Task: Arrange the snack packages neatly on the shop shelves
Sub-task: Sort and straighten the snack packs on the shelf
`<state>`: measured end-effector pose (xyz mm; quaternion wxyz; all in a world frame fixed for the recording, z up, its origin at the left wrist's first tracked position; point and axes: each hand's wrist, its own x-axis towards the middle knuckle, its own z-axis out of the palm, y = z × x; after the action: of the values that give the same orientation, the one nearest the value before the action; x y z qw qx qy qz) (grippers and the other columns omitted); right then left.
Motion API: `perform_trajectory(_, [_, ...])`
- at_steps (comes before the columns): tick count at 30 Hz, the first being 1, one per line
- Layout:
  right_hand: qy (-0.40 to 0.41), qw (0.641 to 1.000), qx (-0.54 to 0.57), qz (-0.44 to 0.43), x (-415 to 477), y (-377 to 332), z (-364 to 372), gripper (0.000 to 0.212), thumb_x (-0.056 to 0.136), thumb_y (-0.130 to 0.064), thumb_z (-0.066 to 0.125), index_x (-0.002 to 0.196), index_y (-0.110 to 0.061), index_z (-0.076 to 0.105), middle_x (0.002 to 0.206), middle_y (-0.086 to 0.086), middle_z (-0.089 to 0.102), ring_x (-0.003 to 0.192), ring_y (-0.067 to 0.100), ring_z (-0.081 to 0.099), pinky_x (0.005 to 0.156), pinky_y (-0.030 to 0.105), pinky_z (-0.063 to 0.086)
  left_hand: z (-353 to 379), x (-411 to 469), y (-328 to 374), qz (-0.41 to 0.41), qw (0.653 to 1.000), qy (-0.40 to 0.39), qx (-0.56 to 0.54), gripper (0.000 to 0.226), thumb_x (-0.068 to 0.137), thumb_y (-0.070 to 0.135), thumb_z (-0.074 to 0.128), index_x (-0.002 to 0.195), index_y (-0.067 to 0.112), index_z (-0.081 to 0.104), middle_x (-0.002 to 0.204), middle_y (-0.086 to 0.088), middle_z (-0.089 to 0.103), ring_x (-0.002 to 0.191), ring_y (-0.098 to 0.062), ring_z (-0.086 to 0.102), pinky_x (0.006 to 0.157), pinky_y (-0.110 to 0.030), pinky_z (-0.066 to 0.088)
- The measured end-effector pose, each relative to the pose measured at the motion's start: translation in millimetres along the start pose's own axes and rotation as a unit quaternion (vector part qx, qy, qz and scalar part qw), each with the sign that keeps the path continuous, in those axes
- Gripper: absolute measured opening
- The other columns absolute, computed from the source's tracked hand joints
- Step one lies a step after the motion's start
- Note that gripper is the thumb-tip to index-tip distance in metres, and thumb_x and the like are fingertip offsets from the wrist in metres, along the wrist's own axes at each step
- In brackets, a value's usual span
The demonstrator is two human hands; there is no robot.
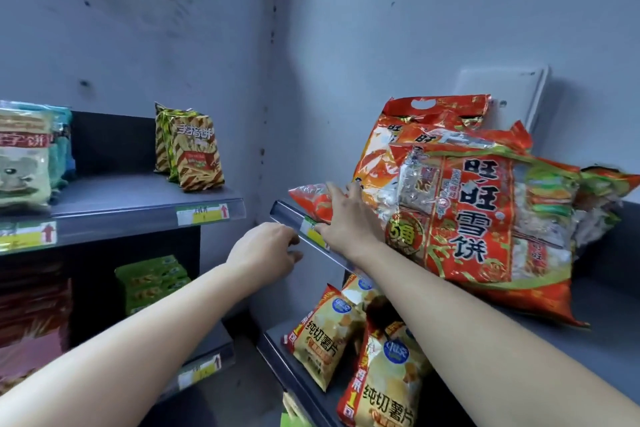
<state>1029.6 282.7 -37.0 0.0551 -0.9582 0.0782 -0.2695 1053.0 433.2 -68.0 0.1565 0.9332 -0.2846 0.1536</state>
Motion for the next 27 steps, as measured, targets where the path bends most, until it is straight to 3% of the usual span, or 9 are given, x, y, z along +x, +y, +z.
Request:
perform_trajectory(5, [0.055, 0.997, -0.043, -0.019, 30.9, 0.9, 19.1, 0.024, 0.086, -0.003, 0.051, 0.105, -0.014, 0.059, 0.11, 0.007, 0.049, 0.088, 0.031, 0.061, 0.061, 0.03, 0.036, 5.9, 38.2, -22.9, 0.001, 0.998, 0.019, -0.065, 0.029, 0.09, 0.033, 0.059, 0.114, 0.019, 0.067, 0.117, -0.002, 0.066, 0.112, -0.023, 0.058, 0.091, -0.033, 0.048])
perform_trajectory(10, [0.191, 0.979, 0.07, 0.029, 37.0, -3.0, 14.3, 0.009, 0.087, -0.003, 0.053, 0.085, -0.011, 0.049, 0.103, 0.01, 0.052, 0.081, 0.029, 0.056, 0.062, 0.031, 0.035, 8.0, 68.1, -30.1, -0.022, 0.969, 0.033, -0.243, 0.044, 0.094, 0.048, 0.05, 0.108, 0.01, 0.067, 0.101, -0.007, 0.07, 0.093, -0.025, 0.064, 0.084, -0.039, 0.052])
perform_trajectory(12, [0.248, 0.964, 0.098, 0.018, 31.8, -7.2, 13.4, 0.009, 0.083, 0.001, 0.056, 0.086, -0.007, 0.052, 0.099, 0.011, 0.051, 0.079, 0.028, 0.054, 0.062, 0.029, 0.034, 2.7, 76.1, -27.0, -0.054, 0.912, -0.01, -0.407, 0.064, 0.089, 0.061, 0.047, 0.128, 0.011, 0.055, 0.107, -0.007, 0.066, 0.09, -0.024, 0.067, 0.082, -0.042, 0.056])
perform_trajectory(14, [0.288, 0.952, 0.092, -0.036, 22.1, -13.1, 12.9, 0.015, 0.076, 0.007, 0.058, 0.088, -0.002, 0.056, 0.095, 0.013, 0.051, 0.076, 0.028, 0.054, 0.06, 0.029, 0.04, -6.0, 80.3, -20.0, -0.084, 0.807, -0.068, -0.58, 0.079, 0.08, 0.071, 0.05, 0.138, 0.018, 0.044, 0.116, -0.005, 0.061, 0.094, -0.023, 0.067, 0.08, -0.04, 0.059])
perform_trajectory(16, [0.315, 0.942, 0.066, -0.092, 8.9, -21.2, 12.8, 0.012, 0.074, 0.006, 0.055, 0.081, -0.004, 0.053, 0.091, 0.013, 0.05, 0.075, 0.025, 0.051, 0.06, 0.03, 0.042, -17.5, 81.0, -12.6, -0.083, 0.723, -0.101, -0.679, 0.073, 0.076, 0.071, 0.056, 0.128, 0.021, 0.051, 0.11, -0.006, 0.065, 0.091, -0.023, 0.068, 0.077, -0.04, 0.059])
perform_trajectory(19, [0.312, 0.939, -0.001, -0.144, -16.7, -32.1, 13.7, 0.008, 0.073, 0.003, 0.059, 0.076, -0.003, 0.054, 0.087, 0.014, 0.053, 0.074, 0.026, 0.049, 0.059, 0.031, 0.041, -28.0, 75.2, -4.2, -0.079, 0.625, -0.093, -0.771, 0.047, 0.079, 0.043, 0.073, 0.117, 0.016, 0.064, 0.088, -0.003, 0.071, 0.065, -0.016, 0.067, 0.058, -0.03, 0.054])
perform_trajectory(21, [0.282, 0.947, -0.031, -0.15, -37.7, -33.8, 10.3, 0.011, 0.071, 0.003, 0.063, 0.078, -0.002, 0.056, 0.086, 0.013, 0.054, 0.071, 0.026, 0.051, 0.056, 0.032, 0.042, -28.0, 68.5, -0.2, -0.074, 0.619, -0.092, -0.777, 0.042, 0.078, 0.026, 0.075, 0.117, 0.014, 0.063, 0.087, -0.004, 0.071, 0.061, -0.016, 0.064, 0.051, -0.025, 0.049])
perform_trajectory(23, [0.274, 0.954, -0.037, -0.114, -59.2, -30.8, -0.2, 0.012, 0.072, -0.003, 0.057, 0.084, -0.005, 0.057, 0.088, 0.008, 0.054, 0.069, 0.023, 0.052, 0.052, 0.032, 0.044, -27.7, 58.7, 5.6, -0.047, 0.616, -0.113, -0.778, 0.041, 0.077, 0.016, 0.075, 0.116, 0.014, 0.061, 0.094, -0.006, 0.072, 0.071, -0.02, 0.068, 0.058, -0.03, 0.053])
perform_trajectory(27, [0.373, 0.922, 0.042, 0.1, -97.5, -24.0, -38.4, 0.026, 0.08, -0.02, 0.054, 0.104, -0.008, 0.057, 0.1, 0.002, 0.053, 0.085, 0.012, 0.049, 0.07, 0.007, 0.038, -30.7, 27.6, 24.2, 0.023, 0.576, -0.212, -0.789, 0.052, 0.068, 0.008, 0.073, 0.118, 0.01, 0.06, 0.107, -0.01, 0.072, 0.091, -0.026, 0.07, 0.078, -0.039, 0.057])
